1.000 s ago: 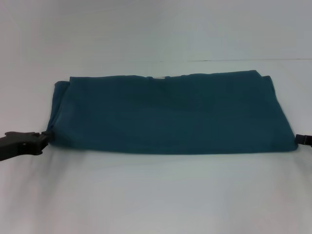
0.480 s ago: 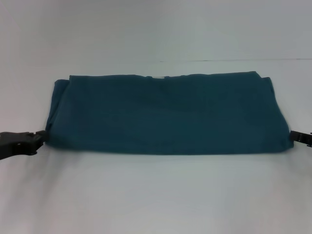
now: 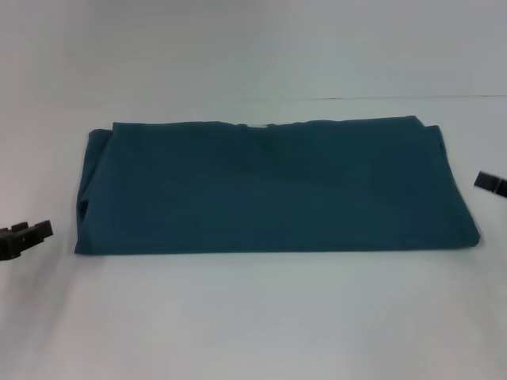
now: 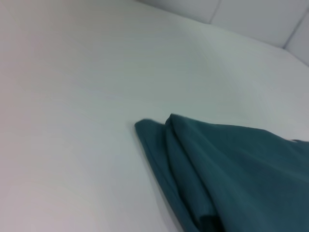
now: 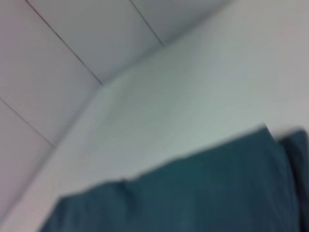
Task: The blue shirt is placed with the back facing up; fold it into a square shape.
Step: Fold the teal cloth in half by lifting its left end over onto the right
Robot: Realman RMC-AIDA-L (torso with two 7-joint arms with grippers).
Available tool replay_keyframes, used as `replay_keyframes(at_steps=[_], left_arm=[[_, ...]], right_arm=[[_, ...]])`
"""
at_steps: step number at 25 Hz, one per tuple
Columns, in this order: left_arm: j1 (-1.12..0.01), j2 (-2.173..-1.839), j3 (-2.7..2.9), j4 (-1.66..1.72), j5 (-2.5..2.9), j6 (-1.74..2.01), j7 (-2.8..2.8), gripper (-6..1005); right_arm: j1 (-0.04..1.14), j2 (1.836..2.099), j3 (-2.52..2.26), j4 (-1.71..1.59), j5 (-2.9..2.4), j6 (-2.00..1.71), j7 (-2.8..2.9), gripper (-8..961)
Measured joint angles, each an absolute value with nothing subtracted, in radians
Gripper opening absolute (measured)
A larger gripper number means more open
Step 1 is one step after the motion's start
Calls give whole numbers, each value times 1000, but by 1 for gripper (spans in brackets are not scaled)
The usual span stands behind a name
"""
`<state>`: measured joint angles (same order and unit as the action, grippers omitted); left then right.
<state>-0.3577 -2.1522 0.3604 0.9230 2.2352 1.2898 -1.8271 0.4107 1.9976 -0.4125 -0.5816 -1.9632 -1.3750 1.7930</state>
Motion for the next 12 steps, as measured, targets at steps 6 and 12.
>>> replay_keyframes(at_steps=[6,12], left_arm=[[-357,-2152,362,910,2252,1336,-1961,453],[-368,-2148,368,906,2280,1362,-2070,767]], right_arm=[[438,1984,-418,-582,-1918,-1437,1784,495],[469,1979,-423,-583,-1923,-1429,1782,634]])
